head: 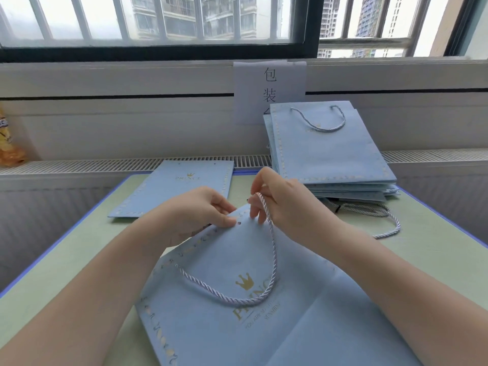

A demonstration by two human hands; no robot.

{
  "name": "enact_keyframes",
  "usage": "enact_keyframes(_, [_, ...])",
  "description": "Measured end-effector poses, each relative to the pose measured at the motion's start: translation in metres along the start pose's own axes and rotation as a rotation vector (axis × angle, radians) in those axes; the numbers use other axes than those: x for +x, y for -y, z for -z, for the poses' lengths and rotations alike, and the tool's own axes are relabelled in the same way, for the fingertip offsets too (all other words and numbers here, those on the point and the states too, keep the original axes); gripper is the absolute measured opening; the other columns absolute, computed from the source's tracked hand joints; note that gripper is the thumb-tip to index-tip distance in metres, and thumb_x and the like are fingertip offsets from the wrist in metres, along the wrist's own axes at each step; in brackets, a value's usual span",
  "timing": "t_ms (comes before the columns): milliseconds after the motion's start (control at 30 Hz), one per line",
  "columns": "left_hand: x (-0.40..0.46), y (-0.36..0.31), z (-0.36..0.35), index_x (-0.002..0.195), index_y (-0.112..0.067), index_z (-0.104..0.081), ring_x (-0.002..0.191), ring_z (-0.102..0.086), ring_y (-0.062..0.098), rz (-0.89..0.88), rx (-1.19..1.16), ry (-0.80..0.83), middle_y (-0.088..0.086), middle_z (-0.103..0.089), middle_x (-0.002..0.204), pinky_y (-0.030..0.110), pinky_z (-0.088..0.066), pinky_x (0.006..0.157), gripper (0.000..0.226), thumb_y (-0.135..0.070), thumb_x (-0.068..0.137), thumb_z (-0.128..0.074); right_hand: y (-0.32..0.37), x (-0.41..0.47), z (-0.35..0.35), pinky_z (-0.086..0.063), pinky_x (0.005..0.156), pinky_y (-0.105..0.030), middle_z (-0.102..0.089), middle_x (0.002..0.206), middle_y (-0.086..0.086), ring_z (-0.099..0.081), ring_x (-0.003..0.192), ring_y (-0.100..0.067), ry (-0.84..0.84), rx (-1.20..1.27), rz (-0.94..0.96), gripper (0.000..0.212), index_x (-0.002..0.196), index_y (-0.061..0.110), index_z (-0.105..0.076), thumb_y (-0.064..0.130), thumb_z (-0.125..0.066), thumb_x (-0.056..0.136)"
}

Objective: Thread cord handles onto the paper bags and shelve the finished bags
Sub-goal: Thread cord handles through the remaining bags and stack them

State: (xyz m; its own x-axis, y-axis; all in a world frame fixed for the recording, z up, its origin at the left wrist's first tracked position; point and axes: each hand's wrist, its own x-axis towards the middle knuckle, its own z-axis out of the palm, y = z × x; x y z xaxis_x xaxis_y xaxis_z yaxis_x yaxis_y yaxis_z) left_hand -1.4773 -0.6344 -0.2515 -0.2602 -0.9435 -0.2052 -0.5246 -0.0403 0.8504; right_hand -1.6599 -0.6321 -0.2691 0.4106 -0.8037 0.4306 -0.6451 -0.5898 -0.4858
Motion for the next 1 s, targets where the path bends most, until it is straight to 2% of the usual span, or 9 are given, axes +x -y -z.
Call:
enact_keyframes(67, [0.000,0.001,0.002,0.066,-0.015,-0.075,0.063,-0.064,0.023,0.038,-0.069,0.021,0.013,-0.070,0.077,0.026,-0.053,0.056,0.023,-0.005,0.084,-0.067,0.004,0.000,-0.002,-0.051,0.067,-0.034,-0.063,0.068,0.011,-0.056,0.060,-0.003,-0.046,-0.006,0.057,0.015,0.083,0.019,-0.048,0.012,-0.059,0.091])
enact_keyframes(167, [-0.004,-0.002,0.003,0.073,-0.009,-0.073,0.049,-0.059,0.021,0.085,-0.123,0.046,0.015,-0.067,0.072,0.023,-0.049,0.047,0.015,-0.014,0.086,-0.068,0.010,-0.002,-0.006,-0.047,0.066,-0.035,-0.055,0.069,0.013,-0.050,0.065,-0.008,-0.060,-0.055,0.116,0.005,0.082,0.015,-0.062,0.016,-0.065,0.086])
enact_keyframes(267, [-0.006,-0.005,0.002,0.078,-0.005,-0.071,0.038,-0.054,0.016,0.089,-0.191,0.036,0.012,-0.065,0.063,0.018,-0.044,0.040,0.017,-0.014,0.089,-0.063,0.009,-0.003,-0.008,-0.047,0.068,-0.039,-0.057,0.078,0.007,-0.052,0.071,-0.016,-0.093,-0.097,0.150,0.009,0.083,0.012,-0.064,0.020,-0.065,0.087])
enact_keyframes(400, [-0.004,-0.003,0.004,0.078,-0.003,-0.072,0.042,-0.056,0.017,0.070,-0.223,0.062,0.012,-0.065,0.064,0.019,-0.045,0.042,0.021,-0.014,0.091,-0.060,0.009,-0.003,-0.008,-0.049,0.064,-0.041,-0.055,0.078,0.010,-0.052,0.070,-0.019,-0.096,-0.147,0.185,0.007,0.081,0.015,-0.064,0.020,-0.064,0.086])
enact_keyframes(567, [-0.004,-0.002,0.006,0.071,-0.005,-0.070,0.052,-0.050,0.019,0.069,-0.218,0.086,0.013,-0.060,0.071,0.020,-0.040,0.045,0.025,-0.016,0.090,-0.059,0.014,-0.004,-0.014,-0.045,0.044,-0.035,-0.059,0.071,0.001,-0.055,0.063,-0.023,-0.157,-0.328,0.348,0.008,0.075,0.015,-0.062,0.020,-0.059,0.081])
enact_keyframes(700, [-0.004,-0.004,0.011,0.081,-0.001,-0.064,0.046,-0.053,0.011,0.122,-0.376,0.106,0.008,-0.060,0.068,0.015,-0.042,0.040,0.018,-0.009,0.091,-0.052,0.015,-0.003,-0.012,-0.044,0.059,-0.034,-0.056,0.080,0.007,-0.045,0.072,-0.011,-0.148,-0.184,0.217,0.010,0.082,0.018,-0.064,0.028,-0.063,0.085])
enact_keyframes(800, [-0.004,-0.002,0.014,0.089,0.000,-0.061,0.050,-0.050,0.013,0.164,-0.488,0.123,0.008,-0.055,0.073,0.017,-0.044,0.044,0.014,-0.010,0.087,-0.051,0.014,-0.003,-0.012,-0.044,0.065,-0.034,-0.049,0.077,0.013,-0.040,0.070,-0.006,-0.139,-0.088,0.190,0.008,0.087,0.018,-0.061,0.025,-0.066,0.086])
enact_keyframes(900, [-0.002,0.000,0.012,0.094,-0.004,-0.056,0.050,-0.044,0.015,0.193,-0.422,0.142,0.008,-0.050,0.074,0.019,-0.041,0.042,0.015,-0.016,0.087,-0.048,0.013,-0.003,-0.013,-0.043,0.068,-0.028,-0.051,0.077,0.010,-0.046,0.071,-0.008,-0.112,0.006,0.156,0.013,0.089,0.016,-0.057,0.021,-0.068,0.085])
enact_keyframes(1000, [-0.002,-0.002,0.008,0.081,-0.008,-0.052,0.046,-0.037,0.014,0.208,-0.334,0.091,0.004,-0.044,0.063,0.020,-0.033,0.039,0.011,-0.016,0.086,-0.048,0.012,-0.003,-0.012,-0.038,0.066,-0.017,-0.054,0.077,0.007,-0.046,0.071,-0.008,-0.086,0.024,0.165,0.011,0.086,0.013,-0.058,0.020,-0.068,0.086])
